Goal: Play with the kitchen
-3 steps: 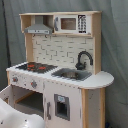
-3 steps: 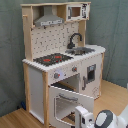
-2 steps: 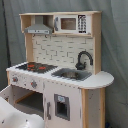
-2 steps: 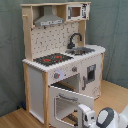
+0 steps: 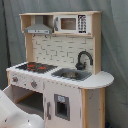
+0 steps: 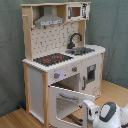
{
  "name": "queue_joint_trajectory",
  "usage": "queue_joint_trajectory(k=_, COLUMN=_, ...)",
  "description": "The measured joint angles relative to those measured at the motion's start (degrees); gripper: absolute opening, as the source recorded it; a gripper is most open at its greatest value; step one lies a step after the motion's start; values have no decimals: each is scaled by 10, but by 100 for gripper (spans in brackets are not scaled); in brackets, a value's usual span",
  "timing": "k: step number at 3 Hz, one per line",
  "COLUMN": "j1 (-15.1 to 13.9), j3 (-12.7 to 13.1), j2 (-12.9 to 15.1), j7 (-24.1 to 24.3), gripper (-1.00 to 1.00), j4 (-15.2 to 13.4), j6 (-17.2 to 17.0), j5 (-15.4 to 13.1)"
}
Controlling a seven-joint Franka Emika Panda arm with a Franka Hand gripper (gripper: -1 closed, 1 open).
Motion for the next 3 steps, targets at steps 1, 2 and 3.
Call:
queue_joint_trajectory(k=1, j1=-1, j3=-2, j2=30, j7=15, gripper=100, j4=-48, j6=0, j5=0)
queue_joint_trajectory(k=2, j1=-10, j3=-11, j2=55, j7=28, gripper=100, j4=-99, j6=1, j5=0)
queue_joint_trajectory(k=3, j1=-52, j3=-28, j2=70, j7=29, gripper=100, j4=-134, j6=7, j5=-3)
